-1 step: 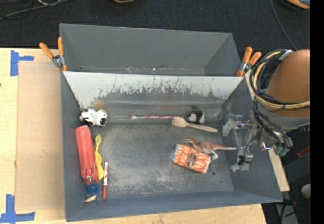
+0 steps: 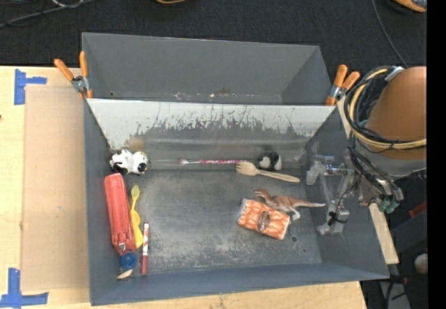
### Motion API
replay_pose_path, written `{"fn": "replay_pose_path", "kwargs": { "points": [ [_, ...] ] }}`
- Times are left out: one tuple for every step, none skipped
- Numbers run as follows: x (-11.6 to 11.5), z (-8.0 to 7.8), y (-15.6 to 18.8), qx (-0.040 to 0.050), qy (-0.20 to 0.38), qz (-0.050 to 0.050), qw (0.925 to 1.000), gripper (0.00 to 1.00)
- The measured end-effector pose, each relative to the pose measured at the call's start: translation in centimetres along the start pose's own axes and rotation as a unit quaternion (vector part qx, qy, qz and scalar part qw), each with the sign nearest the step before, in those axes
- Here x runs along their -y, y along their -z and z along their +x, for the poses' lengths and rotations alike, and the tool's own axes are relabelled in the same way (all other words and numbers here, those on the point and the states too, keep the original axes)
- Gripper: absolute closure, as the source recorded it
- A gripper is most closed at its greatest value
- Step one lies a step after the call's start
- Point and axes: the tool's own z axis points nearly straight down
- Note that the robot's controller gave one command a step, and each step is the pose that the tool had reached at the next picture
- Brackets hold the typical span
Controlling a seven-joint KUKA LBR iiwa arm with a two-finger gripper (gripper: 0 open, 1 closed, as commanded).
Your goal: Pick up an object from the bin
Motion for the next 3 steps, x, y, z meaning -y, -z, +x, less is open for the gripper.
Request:
{"fn": "replay_pose_path", "kwargs": {
  "points": [
    [-2.0, 0.3, -7.7, 0.001, 0.024, 0.0, 0.9997, 0.0],
    [-4.6, -0.4, -15.4, 0.0047, 0.057, 0.001, 0.9984, 1.0],
    [-4.6, -0.4, -15.4, 0.0047, 0.057, 0.001, 0.9984, 1.0]
  ]
}}
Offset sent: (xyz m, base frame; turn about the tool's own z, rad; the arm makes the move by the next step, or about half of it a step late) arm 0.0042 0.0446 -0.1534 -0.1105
